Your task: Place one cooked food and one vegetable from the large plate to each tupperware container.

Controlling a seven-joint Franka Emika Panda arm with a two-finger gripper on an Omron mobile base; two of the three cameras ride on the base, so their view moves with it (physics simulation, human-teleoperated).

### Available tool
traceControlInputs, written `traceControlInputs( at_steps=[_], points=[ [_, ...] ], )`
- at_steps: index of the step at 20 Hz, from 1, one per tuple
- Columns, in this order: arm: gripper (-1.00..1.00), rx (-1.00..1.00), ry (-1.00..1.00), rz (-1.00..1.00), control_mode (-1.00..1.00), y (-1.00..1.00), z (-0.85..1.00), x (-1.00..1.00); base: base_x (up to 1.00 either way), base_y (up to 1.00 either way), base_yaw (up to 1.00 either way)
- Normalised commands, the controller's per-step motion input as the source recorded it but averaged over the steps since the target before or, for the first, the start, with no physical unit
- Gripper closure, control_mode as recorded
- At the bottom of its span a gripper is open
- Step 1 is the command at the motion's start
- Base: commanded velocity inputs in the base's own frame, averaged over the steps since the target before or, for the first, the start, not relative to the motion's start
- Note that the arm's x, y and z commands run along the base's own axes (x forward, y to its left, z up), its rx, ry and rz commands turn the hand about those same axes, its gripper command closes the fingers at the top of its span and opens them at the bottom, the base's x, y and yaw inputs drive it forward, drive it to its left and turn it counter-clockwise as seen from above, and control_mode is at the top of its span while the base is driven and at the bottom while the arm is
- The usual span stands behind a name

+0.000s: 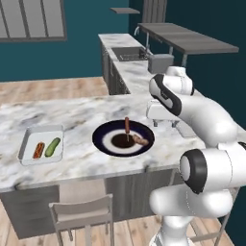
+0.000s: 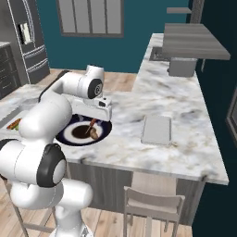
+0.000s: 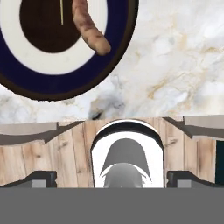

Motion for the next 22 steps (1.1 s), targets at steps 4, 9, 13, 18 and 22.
traceControlInputs(
  at_steps=[4,9,13,18,22],
  points=[
    [-1.0,0.0,0.0,0.0,1.0,0.0,0.0,0.0,0.57,-0.34,0.05],
    [-1.0,0.0,0.0,0.0,1.0,0.0,0.0,0.0,0.61,-0.01,0.02],
    [-1.0,0.0,0.0,0.0,1.0,0.0,0.0,0.0,0.53,0.0,0.0],
    [-1.0,0.0,0.0,0.05,-1.0,0.05,0.0,0.47,0.07,0.0,0.0],
    [-1.0,-0.04,0.0,0.19,-1.0,0.21,-0.04,1.0,0.0,0.0,0.0]
  ],
)
